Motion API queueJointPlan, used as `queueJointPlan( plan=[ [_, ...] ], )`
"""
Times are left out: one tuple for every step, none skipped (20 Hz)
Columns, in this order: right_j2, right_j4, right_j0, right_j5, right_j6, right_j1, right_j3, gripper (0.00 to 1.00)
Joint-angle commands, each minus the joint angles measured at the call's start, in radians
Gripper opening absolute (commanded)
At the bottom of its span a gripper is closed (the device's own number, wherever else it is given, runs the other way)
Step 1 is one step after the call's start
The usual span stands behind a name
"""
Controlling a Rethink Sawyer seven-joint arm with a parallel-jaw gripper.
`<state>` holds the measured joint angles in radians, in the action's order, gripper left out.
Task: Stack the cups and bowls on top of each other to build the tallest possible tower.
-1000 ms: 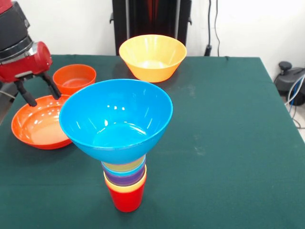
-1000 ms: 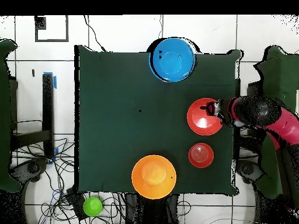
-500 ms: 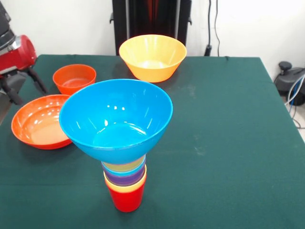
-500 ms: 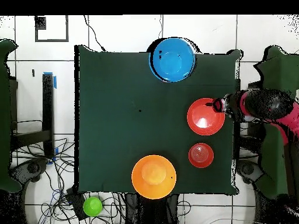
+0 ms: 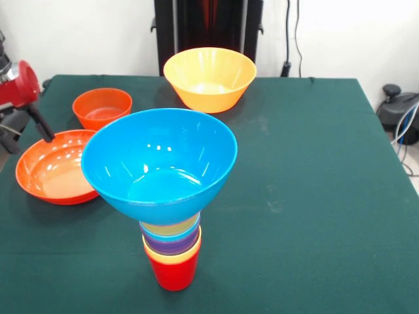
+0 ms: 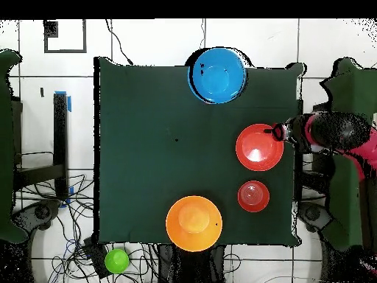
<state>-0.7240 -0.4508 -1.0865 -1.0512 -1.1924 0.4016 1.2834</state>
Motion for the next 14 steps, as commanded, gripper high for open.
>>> queueJointPlan(
  plan=[
    [-0.022, -0.118, -0.006, 0.076, 0.350, -0.111, -0.026, 1.00],
    [-0.023, -0.125, -0.009, 0.087, 0.349, -0.125, -0.026, 1.00],
    [-0.024, -0.132, -0.015, 0.095, 0.347, -0.130, -0.019, 1.00],
    [-0.025, -0.139, -0.021, 0.102, 0.344, -0.136, -0.012, 1.00],
    [-0.025, -0.146, -0.026, 0.110, 0.340, -0.140, -0.003, 1.00],
    [-0.026, -0.156, -0.034, 0.119, 0.337, -0.142, 0.009, 1.00],
    [-0.027, -0.166, -0.038, 0.130, 0.336, -0.144, 0.019, 1.00],
    [-0.028, -0.175, -0.043, 0.141, 0.334, -0.146, 0.030, 1.00],
    [-0.030, -0.187, -0.048, 0.150, 0.341, -0.149, 0.039, 1.00],
    [-0.031, -0.197, -0.054, 0.155, 0.349, -0.151, 0.046, 1.00],
    [-0.033, -0.206, -0.059, 0.157, 0.357, -0.151, 0.049, 1.00],
    [-0.036, -0.210, -0.064, 0.151, 0.363, -0.151, 0.048, 1.00],
    [-0.041, -0.211, -0.066, 0.135, 0.378, -0.147, 0.042, 1.00],
    [-0.044, -0.218, -0.071, 0.118, 0.401, -0.146, 0.034, 1.00]
  ],
)
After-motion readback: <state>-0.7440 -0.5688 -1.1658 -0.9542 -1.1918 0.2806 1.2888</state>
